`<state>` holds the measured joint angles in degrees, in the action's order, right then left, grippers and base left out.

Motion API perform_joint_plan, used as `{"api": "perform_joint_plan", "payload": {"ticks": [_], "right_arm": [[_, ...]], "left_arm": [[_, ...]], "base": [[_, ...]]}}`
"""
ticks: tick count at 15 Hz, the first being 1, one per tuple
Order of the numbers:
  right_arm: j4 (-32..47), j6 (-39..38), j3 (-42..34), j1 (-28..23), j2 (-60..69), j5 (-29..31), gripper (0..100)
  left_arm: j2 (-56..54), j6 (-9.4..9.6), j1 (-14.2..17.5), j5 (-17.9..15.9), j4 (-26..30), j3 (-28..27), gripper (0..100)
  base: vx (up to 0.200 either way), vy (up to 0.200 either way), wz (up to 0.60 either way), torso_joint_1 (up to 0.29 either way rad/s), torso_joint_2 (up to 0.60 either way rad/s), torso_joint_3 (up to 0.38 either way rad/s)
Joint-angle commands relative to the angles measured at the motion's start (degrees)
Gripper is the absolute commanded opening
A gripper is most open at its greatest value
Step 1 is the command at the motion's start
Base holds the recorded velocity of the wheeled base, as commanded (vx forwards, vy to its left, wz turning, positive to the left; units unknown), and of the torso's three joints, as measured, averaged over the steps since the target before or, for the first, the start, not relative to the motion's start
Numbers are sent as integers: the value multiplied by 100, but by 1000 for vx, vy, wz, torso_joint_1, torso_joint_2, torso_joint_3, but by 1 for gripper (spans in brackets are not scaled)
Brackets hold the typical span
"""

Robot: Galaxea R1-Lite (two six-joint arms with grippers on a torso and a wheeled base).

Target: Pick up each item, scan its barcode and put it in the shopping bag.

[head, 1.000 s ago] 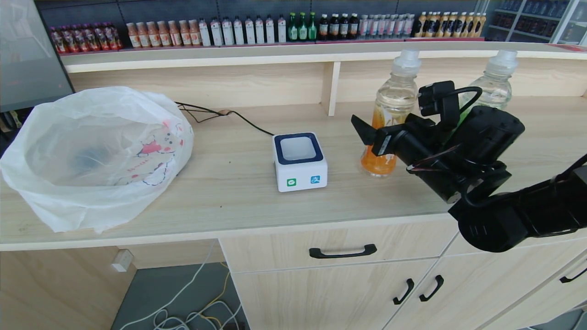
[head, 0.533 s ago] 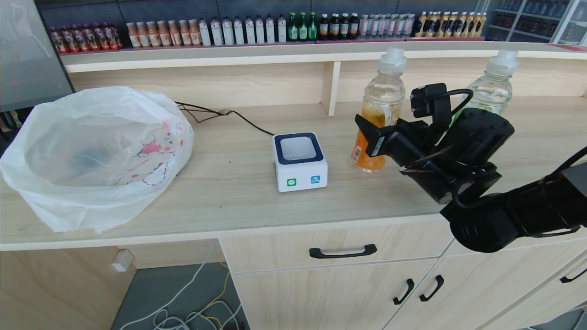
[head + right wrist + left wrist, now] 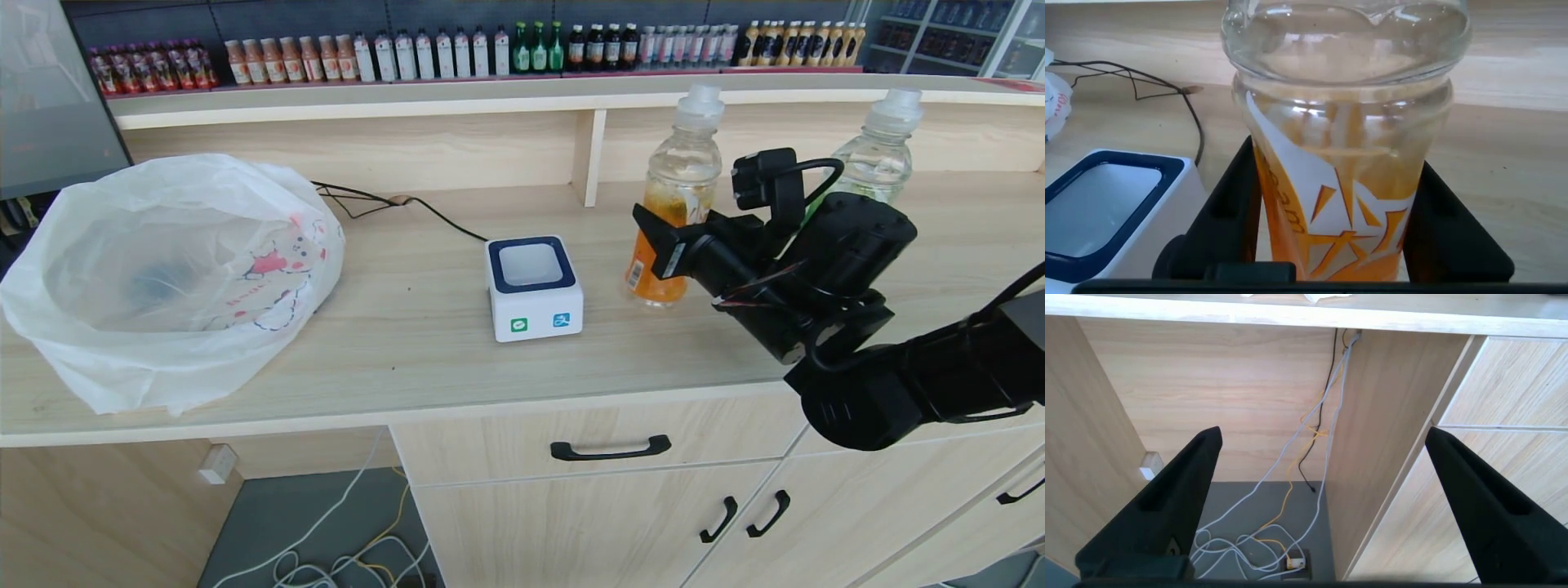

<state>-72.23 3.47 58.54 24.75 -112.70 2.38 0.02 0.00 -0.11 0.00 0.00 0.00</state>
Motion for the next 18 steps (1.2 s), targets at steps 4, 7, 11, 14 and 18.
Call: {"api": "perform_joint_plan", "payload": {"ticks": [4, 7, 11, 14, 18], "right_arm": [[-28, 4, 8, 4, 134, 0, 0], [-54, 4, 0, 4, 214, 0, 0], [-72, 4, 0, -5, 337, 0, 0], [-98, 4, -44, -5, 486, 0, 0], [-125, 4, -229, -5, 785, 0, 0]], "left_arm": [[6, 0, 2, 0, 0, 0, 100], [6, 0, 2, 0, 0, 0, 100], [6, 0, 2, 0, 0, 0, 100], [6, 0, 2, 0, 0, 0, 100], [6, 0, 2, 0, 0, 0, 100]], "base": [[0, 0, 0, 0, 0, 0], [0, 0, 0, 0, 0, 0], [0, 0, 0, 0, 0, 0], [0, 0, 0, 0, 0, 0], [0, 0, 0, 0, 0, 0]]}}
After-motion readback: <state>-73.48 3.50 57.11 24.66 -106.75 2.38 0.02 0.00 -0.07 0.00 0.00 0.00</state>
